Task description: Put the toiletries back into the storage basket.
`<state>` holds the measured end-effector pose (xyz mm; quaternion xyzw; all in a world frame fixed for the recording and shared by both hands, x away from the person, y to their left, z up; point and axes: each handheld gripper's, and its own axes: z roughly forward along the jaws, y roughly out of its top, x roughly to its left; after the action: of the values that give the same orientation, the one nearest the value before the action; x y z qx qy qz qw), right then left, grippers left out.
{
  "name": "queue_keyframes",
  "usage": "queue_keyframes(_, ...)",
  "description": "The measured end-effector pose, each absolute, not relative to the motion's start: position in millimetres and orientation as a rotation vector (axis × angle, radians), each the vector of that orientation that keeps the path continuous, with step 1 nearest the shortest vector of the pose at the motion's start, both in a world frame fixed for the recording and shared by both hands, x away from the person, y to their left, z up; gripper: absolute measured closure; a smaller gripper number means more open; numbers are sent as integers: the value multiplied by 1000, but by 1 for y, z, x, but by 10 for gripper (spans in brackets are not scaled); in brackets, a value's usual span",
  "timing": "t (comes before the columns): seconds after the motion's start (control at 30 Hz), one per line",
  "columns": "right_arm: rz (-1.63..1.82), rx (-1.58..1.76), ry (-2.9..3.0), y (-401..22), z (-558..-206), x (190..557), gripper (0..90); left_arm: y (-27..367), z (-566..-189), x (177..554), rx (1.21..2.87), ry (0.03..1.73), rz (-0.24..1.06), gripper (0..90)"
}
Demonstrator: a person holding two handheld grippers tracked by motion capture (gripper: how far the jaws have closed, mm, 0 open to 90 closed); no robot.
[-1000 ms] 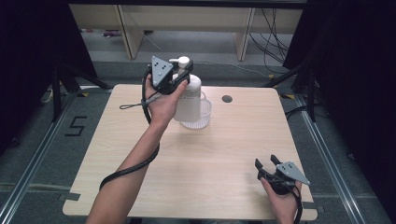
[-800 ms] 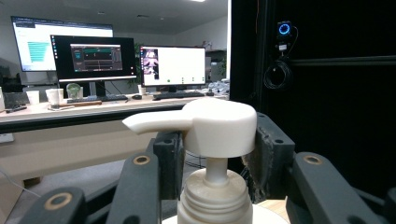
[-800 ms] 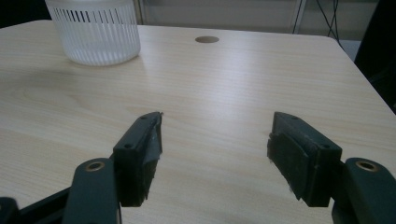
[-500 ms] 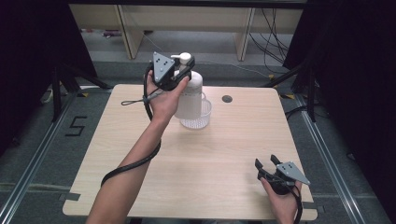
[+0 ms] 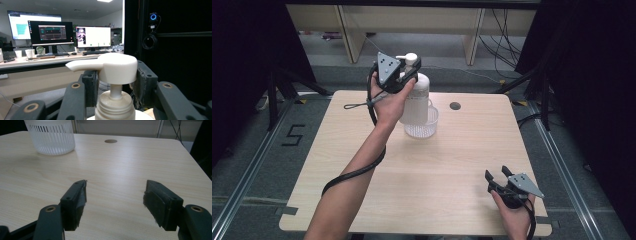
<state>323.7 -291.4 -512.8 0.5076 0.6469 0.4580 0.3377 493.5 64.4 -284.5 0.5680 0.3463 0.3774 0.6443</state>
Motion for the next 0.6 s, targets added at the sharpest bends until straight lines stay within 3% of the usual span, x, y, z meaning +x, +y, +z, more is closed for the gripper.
queue_keyframes(0.6,1210,1308,1677,-292,-513,324,349,60,-280,502,1296,793,865,591)
